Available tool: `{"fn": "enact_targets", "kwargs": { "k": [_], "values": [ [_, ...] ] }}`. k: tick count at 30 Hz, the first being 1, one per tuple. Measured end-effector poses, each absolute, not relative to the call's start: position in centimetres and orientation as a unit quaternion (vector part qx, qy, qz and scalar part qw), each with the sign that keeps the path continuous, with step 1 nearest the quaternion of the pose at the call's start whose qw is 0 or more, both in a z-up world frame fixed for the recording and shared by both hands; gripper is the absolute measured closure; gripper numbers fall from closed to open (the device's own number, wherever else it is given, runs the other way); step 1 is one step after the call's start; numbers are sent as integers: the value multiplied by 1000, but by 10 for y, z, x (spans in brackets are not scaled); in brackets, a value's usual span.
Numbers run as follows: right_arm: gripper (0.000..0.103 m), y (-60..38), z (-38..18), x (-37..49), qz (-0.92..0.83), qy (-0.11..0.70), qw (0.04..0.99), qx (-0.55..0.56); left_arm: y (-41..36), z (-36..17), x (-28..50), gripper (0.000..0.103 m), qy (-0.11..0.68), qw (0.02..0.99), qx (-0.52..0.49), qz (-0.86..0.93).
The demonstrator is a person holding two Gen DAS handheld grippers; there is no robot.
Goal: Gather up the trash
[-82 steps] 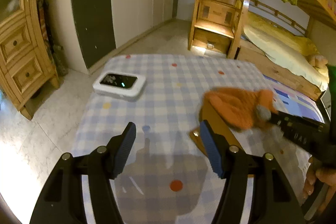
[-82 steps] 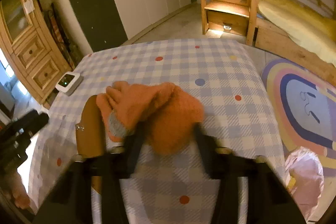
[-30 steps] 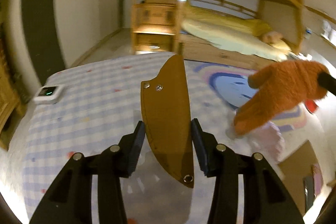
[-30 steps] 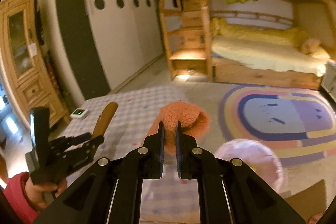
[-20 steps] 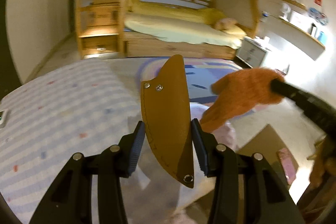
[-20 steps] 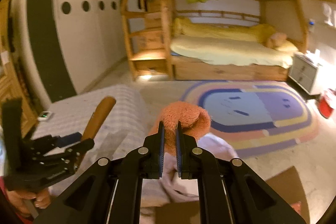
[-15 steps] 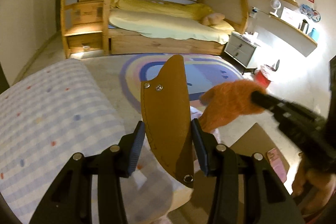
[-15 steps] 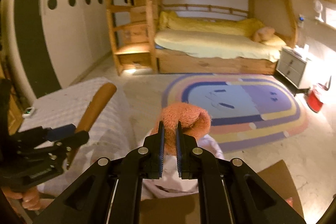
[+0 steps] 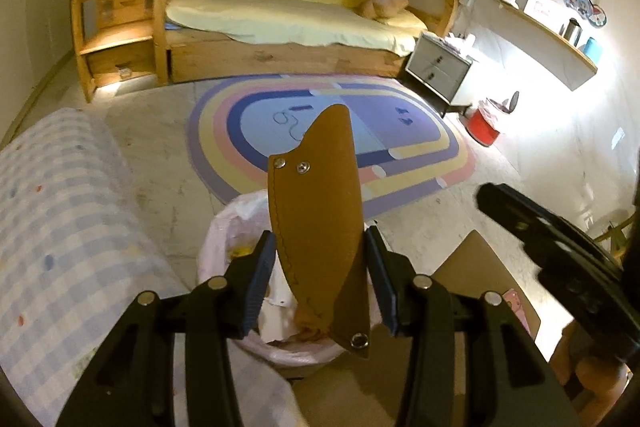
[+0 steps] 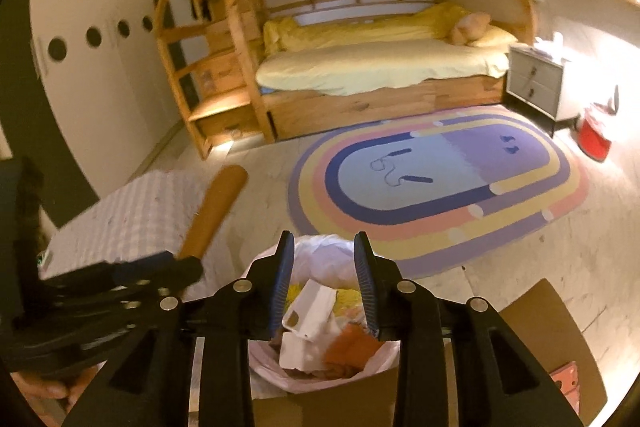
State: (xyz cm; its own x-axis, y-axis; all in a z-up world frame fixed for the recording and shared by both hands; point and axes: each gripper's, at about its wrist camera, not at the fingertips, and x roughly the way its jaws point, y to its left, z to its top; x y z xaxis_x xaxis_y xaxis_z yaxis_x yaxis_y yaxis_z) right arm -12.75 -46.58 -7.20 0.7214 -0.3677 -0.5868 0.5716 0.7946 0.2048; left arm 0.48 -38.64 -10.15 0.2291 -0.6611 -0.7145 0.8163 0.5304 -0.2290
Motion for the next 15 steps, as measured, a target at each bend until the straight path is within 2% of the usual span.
{"fn": "enact_targets", "kwargs": {
  "k": [2, 6, 11, 15],
  "values": [
    [70, -470, -70, -132, -262, 263, 908, 195, -392, -101, 6, 39, 400, 780, 101, -471],
    [69, -474, -62, -140, -255, 255, 909, 208, -373, -91, 7, 29, 381, 802, 94, -450],
    [60, -451, -48, -150, -218, 258, 919, 201, -324, -70, 4, 17, 363, 840, 96, -392],
    [39, -425, -35, -155, -185, 265, 928, 186, -278, -50, -6, 10, 351, 864, 102, -347]
  ]
}}
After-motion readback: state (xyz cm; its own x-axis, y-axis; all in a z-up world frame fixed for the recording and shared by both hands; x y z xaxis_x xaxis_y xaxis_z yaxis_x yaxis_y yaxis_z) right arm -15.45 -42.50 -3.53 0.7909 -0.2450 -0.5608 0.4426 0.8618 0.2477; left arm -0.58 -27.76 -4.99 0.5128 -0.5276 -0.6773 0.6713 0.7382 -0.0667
